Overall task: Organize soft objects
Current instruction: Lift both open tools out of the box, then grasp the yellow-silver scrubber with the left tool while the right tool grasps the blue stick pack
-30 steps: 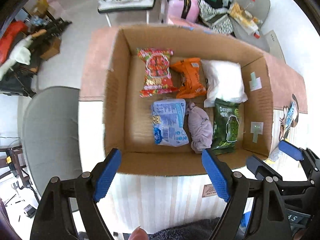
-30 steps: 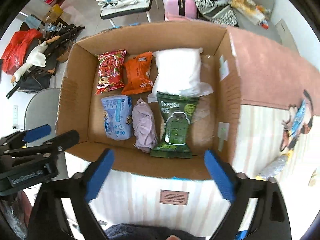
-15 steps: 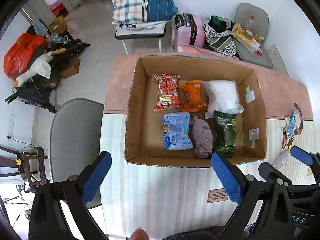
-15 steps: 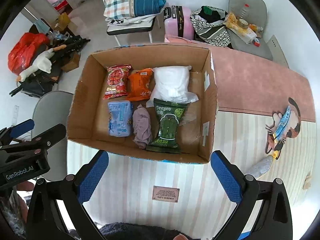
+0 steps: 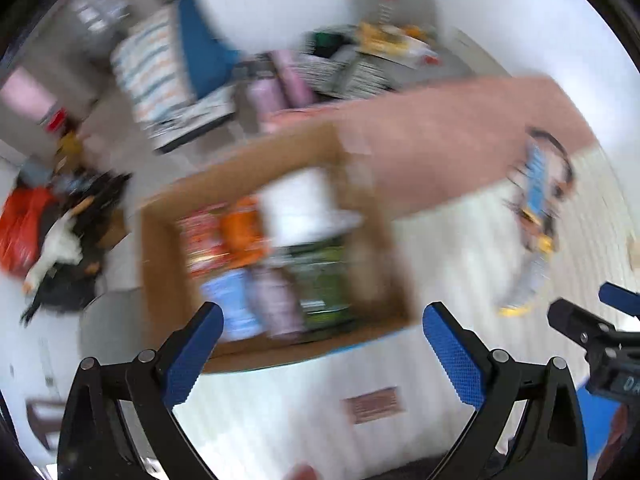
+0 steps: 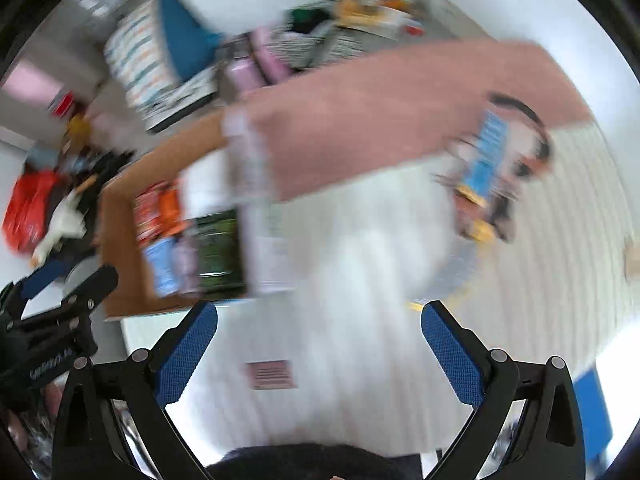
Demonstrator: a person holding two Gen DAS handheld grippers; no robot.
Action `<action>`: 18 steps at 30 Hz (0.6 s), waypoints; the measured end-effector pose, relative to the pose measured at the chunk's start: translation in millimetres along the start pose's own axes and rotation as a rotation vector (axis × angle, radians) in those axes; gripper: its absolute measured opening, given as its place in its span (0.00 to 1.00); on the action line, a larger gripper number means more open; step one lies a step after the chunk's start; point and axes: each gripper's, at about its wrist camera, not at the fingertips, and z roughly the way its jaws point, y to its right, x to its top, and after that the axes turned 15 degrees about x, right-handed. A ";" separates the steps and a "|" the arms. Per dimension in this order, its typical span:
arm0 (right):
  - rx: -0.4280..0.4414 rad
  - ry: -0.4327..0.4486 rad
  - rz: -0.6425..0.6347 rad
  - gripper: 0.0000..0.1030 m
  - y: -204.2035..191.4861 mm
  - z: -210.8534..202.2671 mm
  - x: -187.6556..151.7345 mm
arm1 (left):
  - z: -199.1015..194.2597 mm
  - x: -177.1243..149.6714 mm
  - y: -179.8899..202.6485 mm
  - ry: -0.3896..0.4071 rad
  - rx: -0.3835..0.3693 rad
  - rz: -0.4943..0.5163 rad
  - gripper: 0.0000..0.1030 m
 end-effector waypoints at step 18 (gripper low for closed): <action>-0.092 -0.090 0.403 1.00 282.8 29.9 16.9 | 116.3 34.4 328.8 -0.282 -0.132 0.562 0.72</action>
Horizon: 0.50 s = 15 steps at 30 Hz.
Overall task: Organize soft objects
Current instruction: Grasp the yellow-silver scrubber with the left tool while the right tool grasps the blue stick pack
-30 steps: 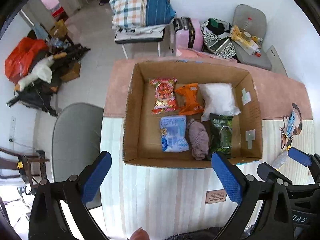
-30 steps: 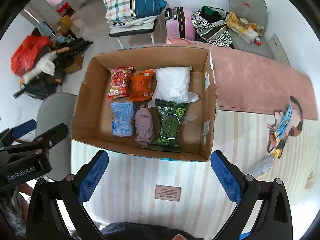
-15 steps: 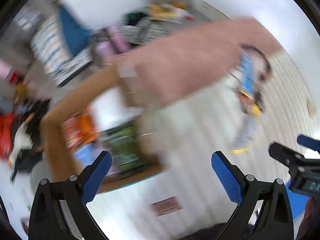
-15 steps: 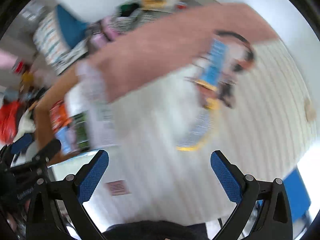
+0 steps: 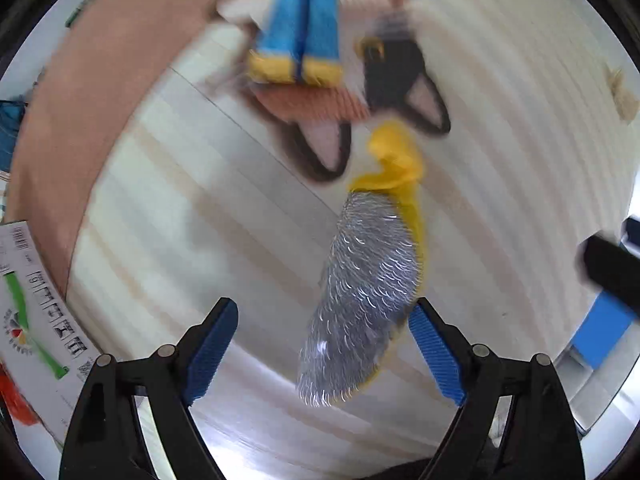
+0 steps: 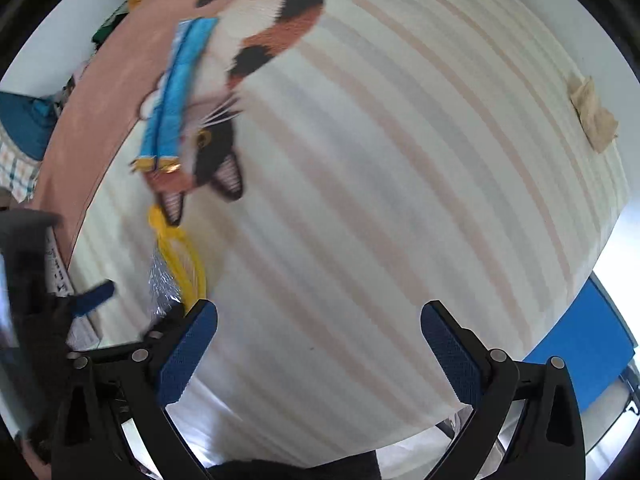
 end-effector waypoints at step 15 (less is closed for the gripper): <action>0.108 -0.075 -0.083 0.83 -104.7 55.5 129.9 | 12.8 27.1 -148.8 -0.068 -0.088 -0.428 0.51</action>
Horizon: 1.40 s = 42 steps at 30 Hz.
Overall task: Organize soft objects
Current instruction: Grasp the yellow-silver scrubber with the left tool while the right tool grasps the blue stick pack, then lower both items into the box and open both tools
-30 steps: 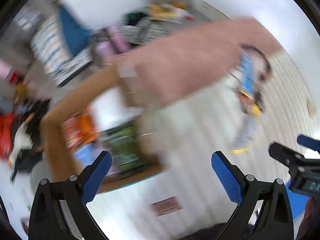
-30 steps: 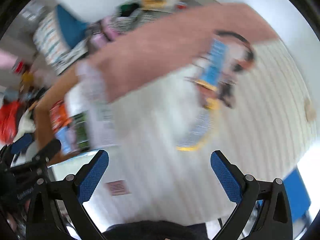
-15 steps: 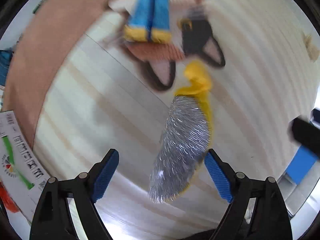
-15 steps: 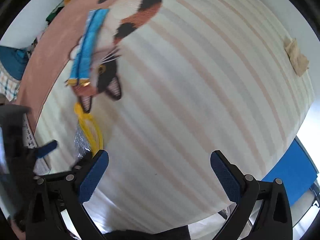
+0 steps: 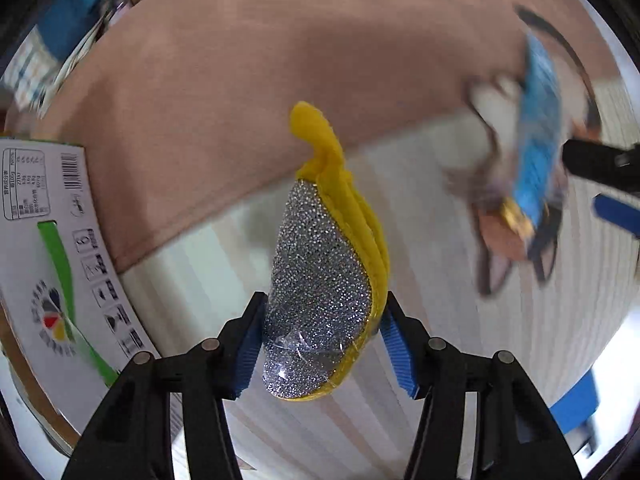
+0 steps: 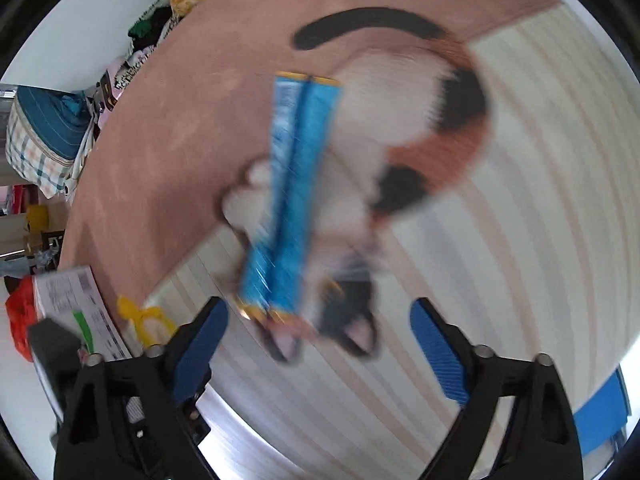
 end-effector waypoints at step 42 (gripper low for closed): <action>0.036 -0.036 -0.497 0.11 -241.9 -17.7 -145.8 | -150.7 -103.3 -211.1 0.302 -0.134 -0.242 0.51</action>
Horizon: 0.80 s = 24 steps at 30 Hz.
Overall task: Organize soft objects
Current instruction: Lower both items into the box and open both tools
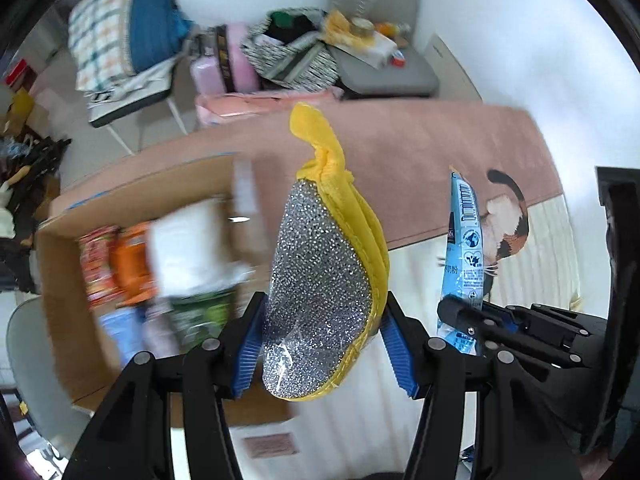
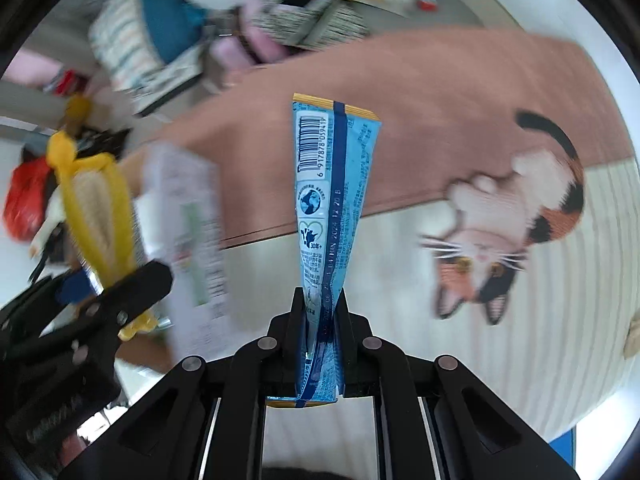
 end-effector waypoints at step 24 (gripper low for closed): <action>-0.246 -0.173 -0.154 0.11 -132.3 182.6 -9.9 | 180.2 -97.3 -242.3 -0.391 0.132 -0.178 0.53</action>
